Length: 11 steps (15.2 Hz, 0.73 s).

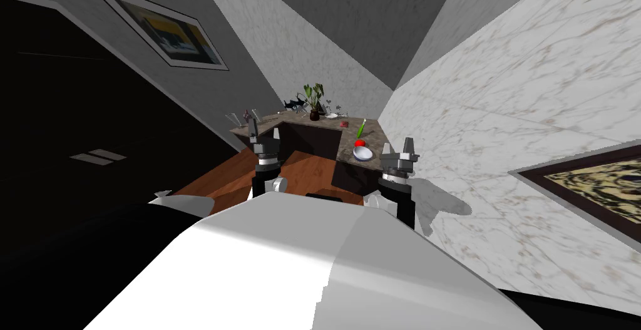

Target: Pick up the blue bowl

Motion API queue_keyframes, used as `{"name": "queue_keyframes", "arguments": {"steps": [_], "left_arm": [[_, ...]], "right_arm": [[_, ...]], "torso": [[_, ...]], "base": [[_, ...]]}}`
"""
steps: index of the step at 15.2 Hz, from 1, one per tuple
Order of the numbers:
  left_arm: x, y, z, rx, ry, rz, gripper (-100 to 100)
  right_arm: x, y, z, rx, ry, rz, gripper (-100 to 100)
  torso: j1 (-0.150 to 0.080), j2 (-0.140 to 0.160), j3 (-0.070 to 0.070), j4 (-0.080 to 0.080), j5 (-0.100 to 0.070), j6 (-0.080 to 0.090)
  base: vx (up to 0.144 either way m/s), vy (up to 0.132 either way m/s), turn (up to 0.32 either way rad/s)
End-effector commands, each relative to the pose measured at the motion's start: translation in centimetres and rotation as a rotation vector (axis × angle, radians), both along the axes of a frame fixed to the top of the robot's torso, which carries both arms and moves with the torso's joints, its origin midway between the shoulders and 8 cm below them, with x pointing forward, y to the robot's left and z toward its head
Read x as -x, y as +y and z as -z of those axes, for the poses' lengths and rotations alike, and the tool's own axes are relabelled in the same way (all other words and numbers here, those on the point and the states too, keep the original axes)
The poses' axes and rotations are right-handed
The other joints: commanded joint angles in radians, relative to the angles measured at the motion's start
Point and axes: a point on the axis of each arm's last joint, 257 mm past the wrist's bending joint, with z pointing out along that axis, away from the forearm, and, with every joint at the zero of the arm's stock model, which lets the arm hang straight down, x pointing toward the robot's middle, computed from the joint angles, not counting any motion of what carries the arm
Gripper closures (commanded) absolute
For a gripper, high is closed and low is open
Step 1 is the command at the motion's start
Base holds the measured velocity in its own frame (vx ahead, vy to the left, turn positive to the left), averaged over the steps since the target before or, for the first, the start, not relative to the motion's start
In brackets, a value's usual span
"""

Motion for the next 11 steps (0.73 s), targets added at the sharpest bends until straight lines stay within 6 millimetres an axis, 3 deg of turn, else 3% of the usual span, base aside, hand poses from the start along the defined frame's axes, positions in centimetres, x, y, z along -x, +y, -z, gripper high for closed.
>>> {"name": "queue_keyframes", "arguments": {"steps": [1, 8, 11], "left_arm": [[0.0, 0.0, 0.0, 0.000, 0.000, 0.000, 0], [0.0, 0.0, 0.0, 0.000, 0.000, 0.000, 0], [0.0, 0.0, 0.0, 0.000, 0.000, 0.000, 0]], "right_arm": [[-0.2, 0.2, 0.5, 0.029, 0.014, -0.008, -100], [-1.3, 0.5, 3.3, 0.171, 0.091, -0.035, -100], [-2.0, 0.3, 5.5, 0.266, 0.145, -0.042, -100]], "torso": [[0.000, 0.000, 0.000, 0.000, 0.000, 0.000], [0.001, -0.001, 0.000, 0.000, 0.000, 0.000], [0.001, 0.000, 0.000, 0.000, 0.000, 0.000]], "base": [[0.002, 0.005, 0.019], [0.006, 0.019, 0.037], [0.003, 0.029, 0.052]]}}
